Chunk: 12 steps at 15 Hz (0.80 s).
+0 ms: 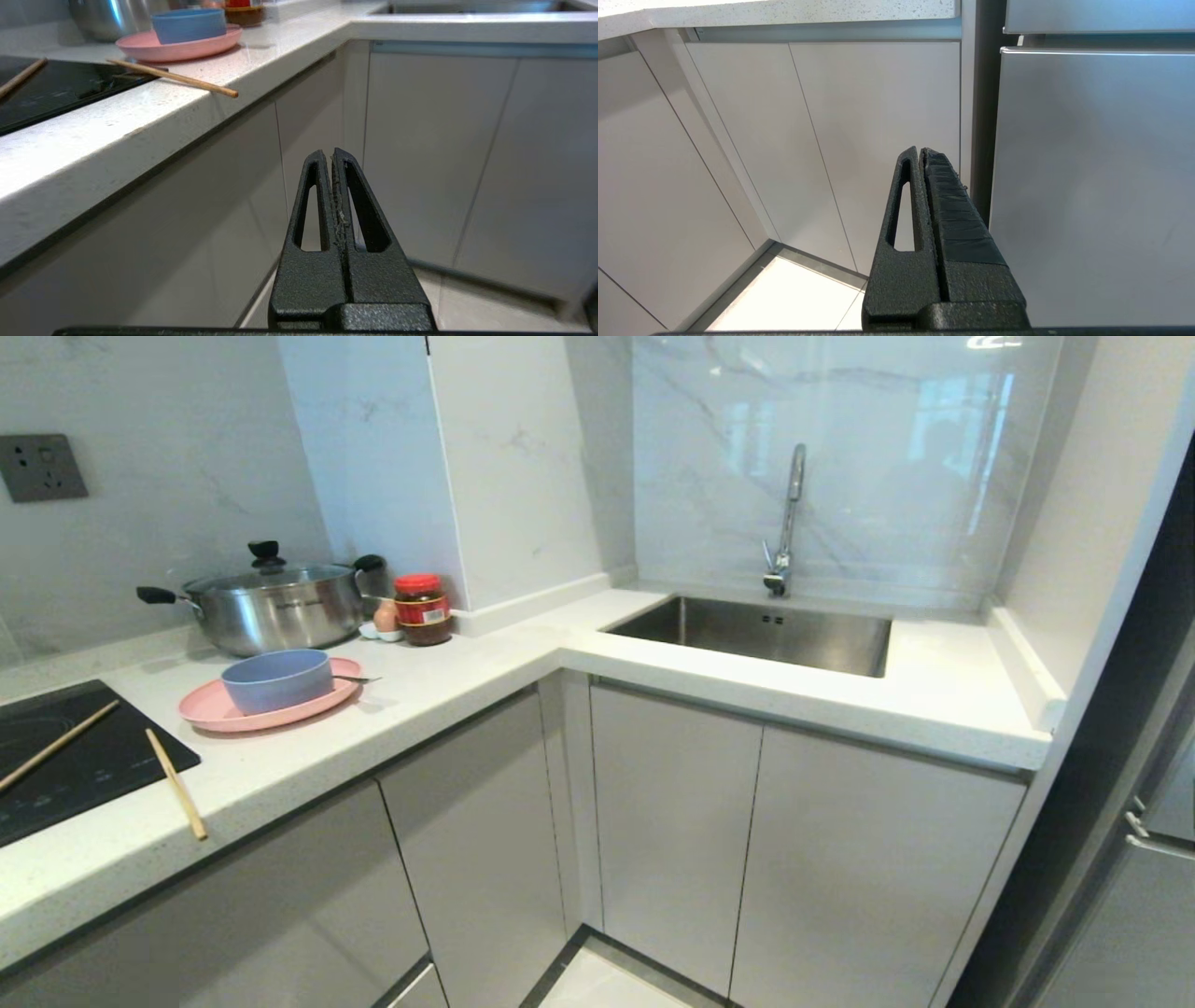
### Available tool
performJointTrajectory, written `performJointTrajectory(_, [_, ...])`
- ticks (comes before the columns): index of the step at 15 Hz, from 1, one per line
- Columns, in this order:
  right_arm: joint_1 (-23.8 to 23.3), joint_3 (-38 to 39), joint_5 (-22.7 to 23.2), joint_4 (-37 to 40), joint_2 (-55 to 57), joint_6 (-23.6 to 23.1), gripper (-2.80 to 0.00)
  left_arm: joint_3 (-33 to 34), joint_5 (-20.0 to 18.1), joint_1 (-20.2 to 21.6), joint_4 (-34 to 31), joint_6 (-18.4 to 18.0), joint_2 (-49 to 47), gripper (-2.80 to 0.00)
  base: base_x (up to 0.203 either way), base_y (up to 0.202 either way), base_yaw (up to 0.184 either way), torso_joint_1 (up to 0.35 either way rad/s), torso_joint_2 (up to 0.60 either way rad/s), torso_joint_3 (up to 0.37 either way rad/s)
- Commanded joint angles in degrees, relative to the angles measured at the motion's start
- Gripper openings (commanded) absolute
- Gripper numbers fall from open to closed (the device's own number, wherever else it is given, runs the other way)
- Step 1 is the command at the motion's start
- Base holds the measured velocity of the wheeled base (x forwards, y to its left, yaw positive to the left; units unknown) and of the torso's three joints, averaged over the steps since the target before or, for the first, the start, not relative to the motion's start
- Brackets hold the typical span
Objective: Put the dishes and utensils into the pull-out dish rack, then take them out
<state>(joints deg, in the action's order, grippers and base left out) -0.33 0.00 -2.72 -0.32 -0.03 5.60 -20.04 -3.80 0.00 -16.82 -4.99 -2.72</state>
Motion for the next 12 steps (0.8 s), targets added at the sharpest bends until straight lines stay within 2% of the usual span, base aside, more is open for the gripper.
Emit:
performJointTrajectory(1, [-0.02,0.0,-0.01,-0.03,-0.14,0.03,-2.8,13.01,0.17,0.13,15.88,-0.95,2.49,-2.8,0.0,0.0,0.0,0.0,0.0,0.0])
performJointTrajectory(2, [-0.02,0.0,-0.01,-0.03,-0.14,0.03,-2.8,17.71,0.2,0.15,22.53,-1.73,2.54,-2.8,0.0,0.0,0.0,0.0,0.0,0.0])
performJointTrajectory(3, [-0.02,0.0,-0.01,-0.03,-0.2,0.03,-2.8,20.11,0.48,0.16,25.14,-2.16,2.58,-2.8,0.0,0.0,0.0,0.0,0.0,0.0])
performJointTrajectory(4, [-0.02,0.0,-0.01,-0.03,-0.14,0.03,-2.8,20.31,1.11,0.17,23.21,-2.41,2.6,-2.8,0.0,0.0,0.0,0.0,0.0,0.0])
performJointTrajectory(6, [-0.02,0.0,-0.01,-0.03,-0.14,0.03,-2.8,19.85,1.4,0.17,13.92,-2.76,2.56,-2.8,0.0,0.0,0.0,0.0,0.0,0.0])
performJointTrajectory(8, [-0.02,0.0,-0.01,-0.03,-0.15,0.03,-2.8,19.95,1.08,0.18,16.2,-4.51,2.54,-2.8,0.0,0.0,0.0,0.0,0.0,0.0])
performJointTrajectory(10, [-0.02,0.0,-0.01,-0.03,-0.14,0.03,-2.8,19.95,1.3,0.18,16.17,-4.11,2.63,-2.8,0.0,0.0,0.0,0.0,0.0,0.0])
performJointTrajectory(12, [-0.02,0.0,-0.01,-0.03,-0.14,0.03,-2.8,19.95,1.74,0.18,16.12,-1.25,2.63,-2.8,0.0,0.0,0.0,0.0,0.0,0.0])
